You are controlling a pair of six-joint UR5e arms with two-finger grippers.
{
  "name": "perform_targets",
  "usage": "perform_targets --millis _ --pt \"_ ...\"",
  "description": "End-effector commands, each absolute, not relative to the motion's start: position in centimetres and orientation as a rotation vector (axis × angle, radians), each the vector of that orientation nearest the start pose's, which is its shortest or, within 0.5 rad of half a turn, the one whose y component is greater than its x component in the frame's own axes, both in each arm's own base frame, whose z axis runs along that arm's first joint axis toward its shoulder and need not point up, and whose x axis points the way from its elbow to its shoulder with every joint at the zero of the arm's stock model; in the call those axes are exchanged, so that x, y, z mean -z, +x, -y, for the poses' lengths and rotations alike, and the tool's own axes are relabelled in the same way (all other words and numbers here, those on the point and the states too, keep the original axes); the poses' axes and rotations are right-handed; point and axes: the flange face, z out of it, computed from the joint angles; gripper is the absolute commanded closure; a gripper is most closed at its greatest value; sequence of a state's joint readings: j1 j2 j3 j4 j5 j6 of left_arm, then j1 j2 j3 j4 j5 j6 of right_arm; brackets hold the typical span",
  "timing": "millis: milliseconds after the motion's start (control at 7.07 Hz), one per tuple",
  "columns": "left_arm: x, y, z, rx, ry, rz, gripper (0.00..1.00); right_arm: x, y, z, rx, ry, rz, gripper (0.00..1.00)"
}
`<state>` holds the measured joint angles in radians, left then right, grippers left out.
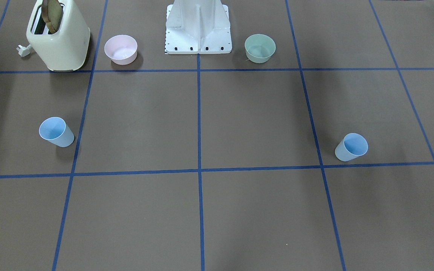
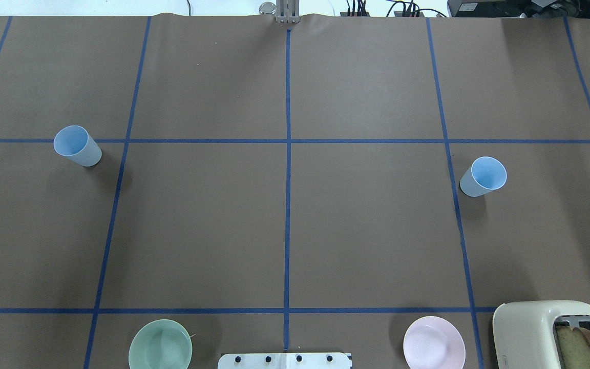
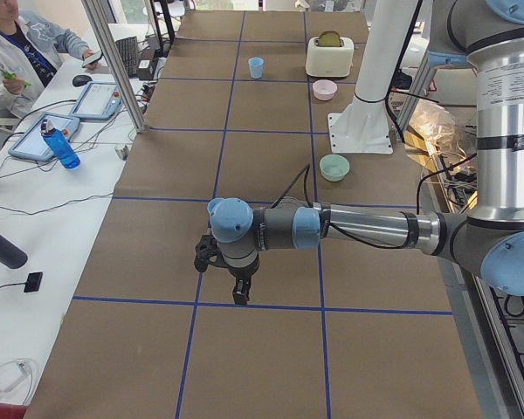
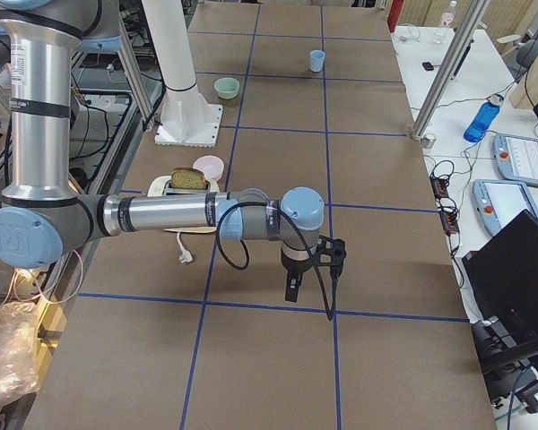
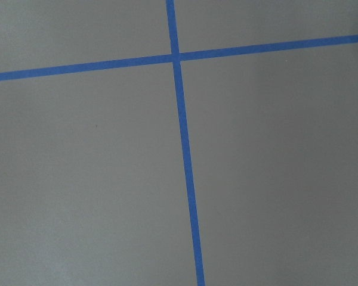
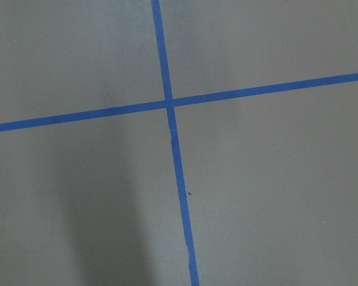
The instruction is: Stack blue cups with both arms
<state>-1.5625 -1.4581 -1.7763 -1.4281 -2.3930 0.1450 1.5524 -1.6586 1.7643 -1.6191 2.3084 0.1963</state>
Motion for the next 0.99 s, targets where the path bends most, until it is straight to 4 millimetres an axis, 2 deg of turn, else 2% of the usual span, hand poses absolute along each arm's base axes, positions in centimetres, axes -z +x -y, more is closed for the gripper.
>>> perform_targets --millis 0,141,283,424,566,707,848 --pt "-60.8 -5.6 44.8 -0.081 0.01 -0.823 0.01 -59.6 5.8 46.9 -0.124 0.014 0.744 0.0" --pt "-58.8 -5.2 46.0 -0.049 0.023 -0.827 0.01 -58.6 5.7 47.0 -0.128 0.026 0.754 0.0" --pt "-55.9 -4.4 47.8 -0.011 0.042 -0.835 0.01 -58.2 5.6 47.8 -0.116 0.038 0.756 0.0" --pt "-51.8 -0.5 49.6 -0.03 0.048 -0.846 0.01 -57.0 5.3 47.8 -0.123 0.039 0.803 0.0" --pt "-48.4 3.7 51.6 -0.017 0.028 -0.861 0.01 -53.8 3.0 49.7 -0.082 0.057 0.878 0.0" --pt "-45.3 7.8 52.7 -0.014 0.016 -0.886 0.01 -51.5 0.3 50.9 0.0 0.085 0.903 0.0" --pt "-44.7 10.5 52.8 -0.037 0.022 -0.901 0.01 -51.0 -1.5 50.7 0.064 0.155 0.91 0.0"
